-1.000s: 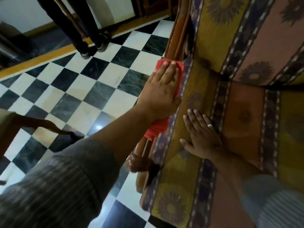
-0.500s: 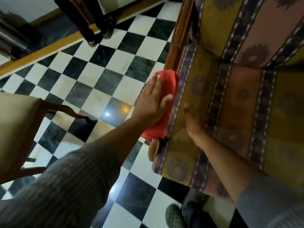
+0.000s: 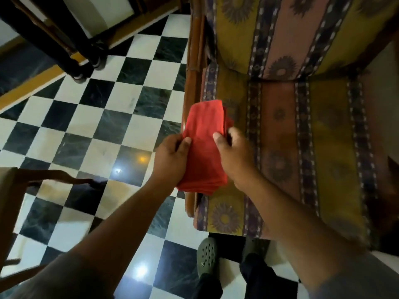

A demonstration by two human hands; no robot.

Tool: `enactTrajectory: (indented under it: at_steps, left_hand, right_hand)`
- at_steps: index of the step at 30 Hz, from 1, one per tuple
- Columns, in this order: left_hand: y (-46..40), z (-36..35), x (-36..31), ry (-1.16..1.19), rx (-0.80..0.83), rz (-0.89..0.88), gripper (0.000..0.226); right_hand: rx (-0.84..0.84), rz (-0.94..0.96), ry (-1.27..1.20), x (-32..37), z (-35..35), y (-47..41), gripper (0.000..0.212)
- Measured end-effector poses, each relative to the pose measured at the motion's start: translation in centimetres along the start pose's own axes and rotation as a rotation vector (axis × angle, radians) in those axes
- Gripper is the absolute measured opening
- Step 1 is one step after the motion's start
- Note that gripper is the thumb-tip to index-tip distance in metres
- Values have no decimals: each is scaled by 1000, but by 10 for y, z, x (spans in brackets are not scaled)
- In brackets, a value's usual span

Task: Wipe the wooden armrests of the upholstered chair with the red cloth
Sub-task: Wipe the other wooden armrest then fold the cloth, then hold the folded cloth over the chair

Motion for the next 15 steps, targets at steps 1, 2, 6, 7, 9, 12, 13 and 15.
enactTrajectory:
  at_steps: [1,2,6,7,9,12,13,15]
  left_hand:
    - [4,-5,-6,3,18,-26,16]
    - [8,-12,-15,7,45,-52,16]
    - [35,-49,-49,29,192,-129,10]
    - [46,-63,-59,37,231,-160,12]
    - [66,-87,-76,40,293,-223,12]
    - [109,-138,-100,53,411,-295,9]
    - [124,-157,-107,52,456,-308,9]
    - [158,-194,-122,20,544,-350,10]
  right_hand:
    - [-31,27,-19,0,10,8,35]
    - [-66,41,-46,-2,21,17,26]
    - [-225,28,-123,-11,80,60,21]
    - [-261,25,-135,-16,98,73,21]
    - [-323,-1,-141,-26,128,96,24]
    - [-462,-61,-102,-57,186,139,36]
    - [-502,-85,-101,-68,205,153,39]
    - [-574,-136,-136,-91,242,185,42]
Point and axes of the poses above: each hand's wrist, its own y-axis away from the middle knuckle, its own z-axis out of the back of the hand, x = y × z, the point moved 3 cm from there along -y, towards the middle knuckle, and after that the axes turned 2 degrees about x, right-handed, at the moved point
